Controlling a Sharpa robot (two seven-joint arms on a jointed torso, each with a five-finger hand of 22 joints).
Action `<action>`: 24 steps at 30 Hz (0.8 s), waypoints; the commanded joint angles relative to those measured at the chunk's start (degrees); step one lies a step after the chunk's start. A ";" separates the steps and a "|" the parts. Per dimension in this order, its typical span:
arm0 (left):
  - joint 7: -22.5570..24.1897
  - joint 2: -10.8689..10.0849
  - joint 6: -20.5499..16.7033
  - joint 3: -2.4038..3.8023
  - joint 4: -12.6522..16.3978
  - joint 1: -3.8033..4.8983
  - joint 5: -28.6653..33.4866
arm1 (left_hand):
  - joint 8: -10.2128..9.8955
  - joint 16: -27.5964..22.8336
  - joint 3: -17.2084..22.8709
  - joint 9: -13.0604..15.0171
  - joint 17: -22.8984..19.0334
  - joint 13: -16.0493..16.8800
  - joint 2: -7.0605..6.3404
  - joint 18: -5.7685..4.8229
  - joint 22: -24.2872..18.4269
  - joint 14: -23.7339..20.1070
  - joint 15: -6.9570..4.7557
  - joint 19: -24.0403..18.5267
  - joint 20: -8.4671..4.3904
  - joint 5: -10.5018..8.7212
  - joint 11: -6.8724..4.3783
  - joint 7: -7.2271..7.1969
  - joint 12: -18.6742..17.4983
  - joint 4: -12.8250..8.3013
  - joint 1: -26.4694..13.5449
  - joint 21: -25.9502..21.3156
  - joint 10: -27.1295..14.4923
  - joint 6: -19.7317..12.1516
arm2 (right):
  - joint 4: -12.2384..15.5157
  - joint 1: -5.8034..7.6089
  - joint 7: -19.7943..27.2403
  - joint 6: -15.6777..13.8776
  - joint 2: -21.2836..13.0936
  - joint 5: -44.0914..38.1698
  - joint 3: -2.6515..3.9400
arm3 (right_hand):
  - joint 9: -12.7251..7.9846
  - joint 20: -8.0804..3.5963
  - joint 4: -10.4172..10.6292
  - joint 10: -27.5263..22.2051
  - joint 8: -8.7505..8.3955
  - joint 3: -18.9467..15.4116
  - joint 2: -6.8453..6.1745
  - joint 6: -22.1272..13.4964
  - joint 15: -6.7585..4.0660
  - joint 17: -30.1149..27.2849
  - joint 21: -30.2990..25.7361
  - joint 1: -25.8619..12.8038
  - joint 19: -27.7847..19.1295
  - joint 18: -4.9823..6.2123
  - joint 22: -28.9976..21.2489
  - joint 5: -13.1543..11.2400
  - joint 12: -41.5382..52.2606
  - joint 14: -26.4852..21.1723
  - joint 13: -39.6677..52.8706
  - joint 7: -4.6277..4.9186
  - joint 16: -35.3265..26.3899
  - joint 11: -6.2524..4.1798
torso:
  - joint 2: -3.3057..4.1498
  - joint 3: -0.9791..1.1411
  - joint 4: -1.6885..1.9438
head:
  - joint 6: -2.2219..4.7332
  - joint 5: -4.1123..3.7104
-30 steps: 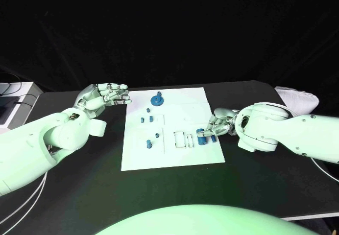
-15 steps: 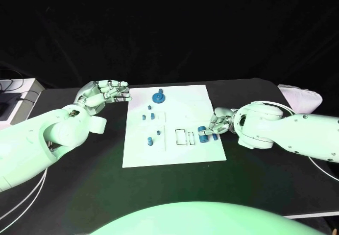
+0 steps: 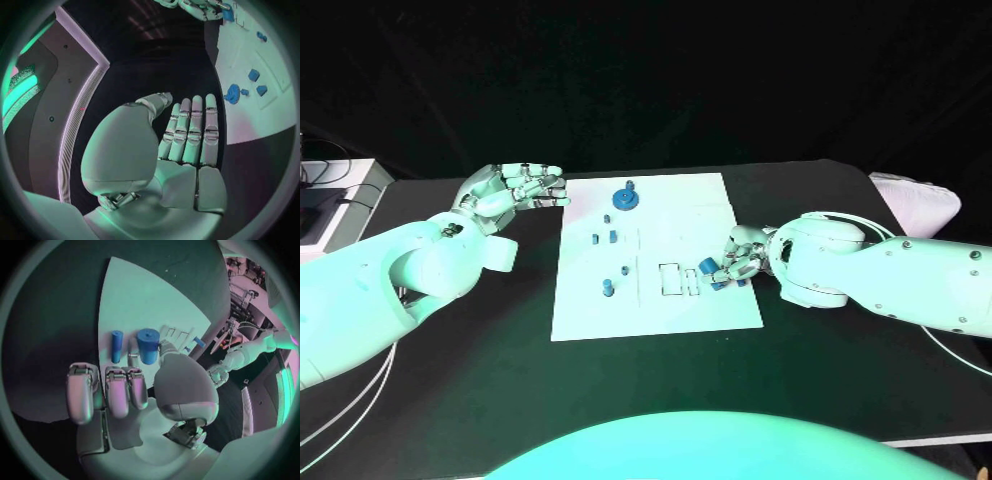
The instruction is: Assemble the parts on the task board
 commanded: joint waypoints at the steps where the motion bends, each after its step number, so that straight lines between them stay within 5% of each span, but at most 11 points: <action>1: 0.08 0.03 0.57 0.03 0.06 -0.03 -0.11 | 0.37 0.24 -0.24 -0.08 0.04 0.06 0.10 0.26 0.02 0.10 0.01 0.44 0.10 0.14 -0.16 -0.21 0.16 -0.02 -0.40 0.26 0.35 0.04 | -0.19 -0.25 -0.36 -0.28 0.29 -0.90 -0.08 | 0.52 -0.59 -0.10 5.98 -0.05 0.19 0.40 -0.68 -0.49 14.16 0.27 2.85 4.84 -0.87 13.49 4.52 0.09 5.89 15.06 -0.04 0.19 -0.20 | 0.01 -0.04 0.00 | 0.00 0.00; 5: -0.02 0.03 0.60 0.03 0.00 -0.03 -0.11 | 0.37 0.22 -0.19 -0.09 0.08 0.06 0.14 0.26 0.01 0.06 0.00 0.44 0.08 0.16 -0.17 -0.22 0.14 -0.07 -0.31 0.24 0.36 0.05 | -0.16 -0.38 -0.21 -1.98 0.48 -0.44 -0.08 | 1.15 -0.63 -0.35 5.98 -0.59 3.07 0.91 -1.20 -0.57 14.21 0.38 7.53 4.84 -0.89 13.51 11.69 0.09 5.90 15.06 -0.11 0.20 -0.29 | -0.04 -0.01 0.04 | 0.00 0.12; 6: -0.04 0.02 0.61 0.03 -0.01 -0.03 -0.11 | 0.37 0.21 -0.15 -0.10 0.11 0.05 0.17 0.26 0.00 0.04 -0.01 0.44 0.06 0.17 -0.18 -0.21 0.12 -0.12 -0.24 0.23 0.36 0.05 | -0.08 -0.41 -0.16 -2.58 0.45 -0.35 -0.08 | 1.14 -0.79 -0.81 6.00 -0.86 6.06 1.83 -1.31 -0.81 14.33 0.55 10.58 4.87 -0.91 13.55 10.19 0.12 5.93 15.08 -0.40 0.23 -0.56 | -0.04 0.01 0.03 | 0.00 0.12; 11: -0.13 -0.02 0.65 0.03 -0.13 -0.03 -0.11 | 0.37 0.21 -0.15 -0.10 0.11 0.05 0.17 0.26 0.00 0.04 -0.01 0.44 0.06 0.17 -0.18 -0.21 0.12 -0.12 -0.24 0.23 0.36 0.05 | 0.69 -0.54 0.09 -5.31 -0.01 1.26 -0.07 | 1.99 -1.07 -0.20 6.00 -1.09 21.10 -1.92 -0.18 -0.77 14.51 1.09 10.21 4.95 -1.00 13.67 11.28 0.12 5.97 15.08 -0.47 0.29 -0.79 | -0.04 0.02 0.05 | 0.00 0.18; 14: -0.20 -0.12 0.74 0.03 -0.17 -0.06 -0.11 | 0.37 0.21 -0.15 -0.10 0.11 0.05 0.17 0.26 0.00 0.04 -0.01 0.44 0.06 0.17 -0.18 -0.21 0.12 -0.12 -0.24 0.23 0.36 0.05 | 1.57 -0.56 0.21 -6.49 -0.53 2.81 -0.05 | 2.94 -1.05 -0.46 6.00 -0.58 26.24 -3.89 0.27 -1.01 14.63 1.40 8.06 5.00 -1.06 13.74 10.85 0.12 5.99 15.08 -0.65 0.32 -0.83 | -0.09 0.05 -0.02 | 0.00 0.39; 24: -0.11 -0.37 1.05 0.03 -0.32 -0.28 0.30 | 0.36 0.20 -0.12 -0.11 0.16 0.04 0.19 0.25 0.00 0.02 -0.01 0.46 0.04 0.18 -0.17 -0.17 0.09 -0.16 -0.18 0.22 0.35 0.04 | 6.17 0.83 0.25 -8.07 -1.60 7.69 0.20 | 4.14 -1.10 -0.77 6.00 0.07 29.90 -5.63 0.43 -1.05 14.45 1.36 5.40 4.97 -1.05 13.72 8.71 0.12 5.95 15.08 -0.71 0.26 -0.87 | -0.03 0.03 -0.03 | 0.01 0.30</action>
